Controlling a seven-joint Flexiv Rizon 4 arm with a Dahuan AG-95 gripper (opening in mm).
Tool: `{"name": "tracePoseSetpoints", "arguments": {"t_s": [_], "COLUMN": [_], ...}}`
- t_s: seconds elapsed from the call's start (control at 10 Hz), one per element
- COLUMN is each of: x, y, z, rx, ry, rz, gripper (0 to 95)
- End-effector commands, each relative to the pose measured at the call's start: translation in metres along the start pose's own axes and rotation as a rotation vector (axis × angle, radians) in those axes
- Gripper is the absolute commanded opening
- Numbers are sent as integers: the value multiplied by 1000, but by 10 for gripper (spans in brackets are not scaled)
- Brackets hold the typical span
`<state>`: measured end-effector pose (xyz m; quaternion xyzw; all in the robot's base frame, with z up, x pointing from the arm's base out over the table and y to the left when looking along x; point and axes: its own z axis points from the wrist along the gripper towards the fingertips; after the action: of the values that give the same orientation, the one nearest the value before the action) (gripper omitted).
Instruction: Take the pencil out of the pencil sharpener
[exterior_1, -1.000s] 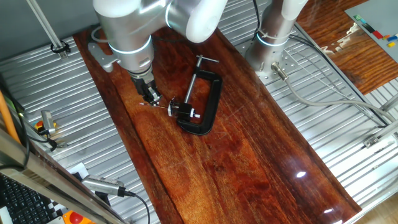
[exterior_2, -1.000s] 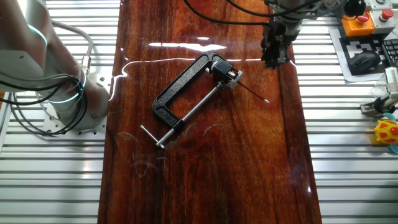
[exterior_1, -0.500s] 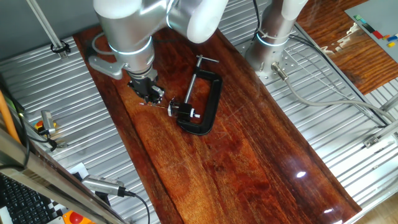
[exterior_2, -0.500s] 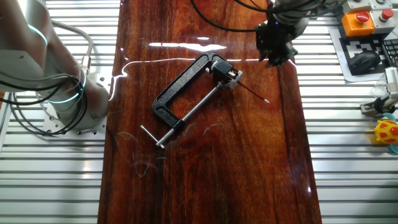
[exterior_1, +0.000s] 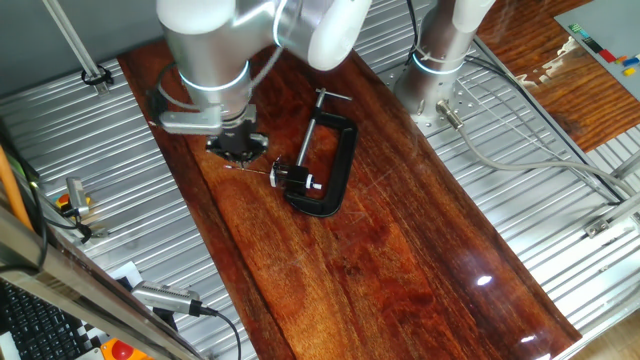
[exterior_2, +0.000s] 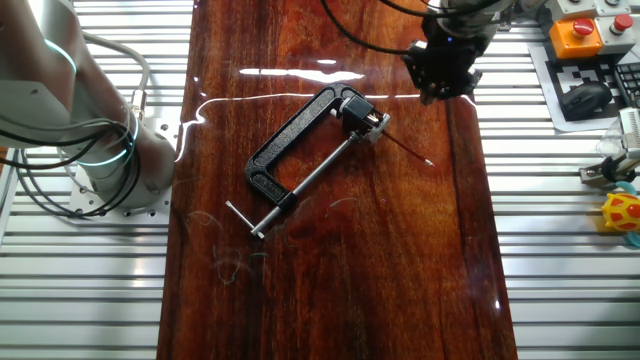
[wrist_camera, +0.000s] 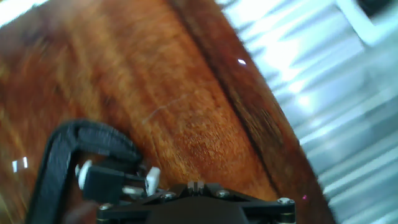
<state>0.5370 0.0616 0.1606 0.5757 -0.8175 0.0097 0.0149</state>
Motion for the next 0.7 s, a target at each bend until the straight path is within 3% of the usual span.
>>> {"name": "tracePoseSetpoints", "arguments": {"t_s": [0.1, 0.3, 0.4, 0.7], "x": [1, 1, 1, 1], "y": [0, 0, 0, 0], "z": [0, 0, 0, 0], "rx": [22, 20, 18, 21], "ry": [3, -1, -15, 2], "rz": [-195, -35, -1, -39], "gripper": [0, 0, 0, 0]}}
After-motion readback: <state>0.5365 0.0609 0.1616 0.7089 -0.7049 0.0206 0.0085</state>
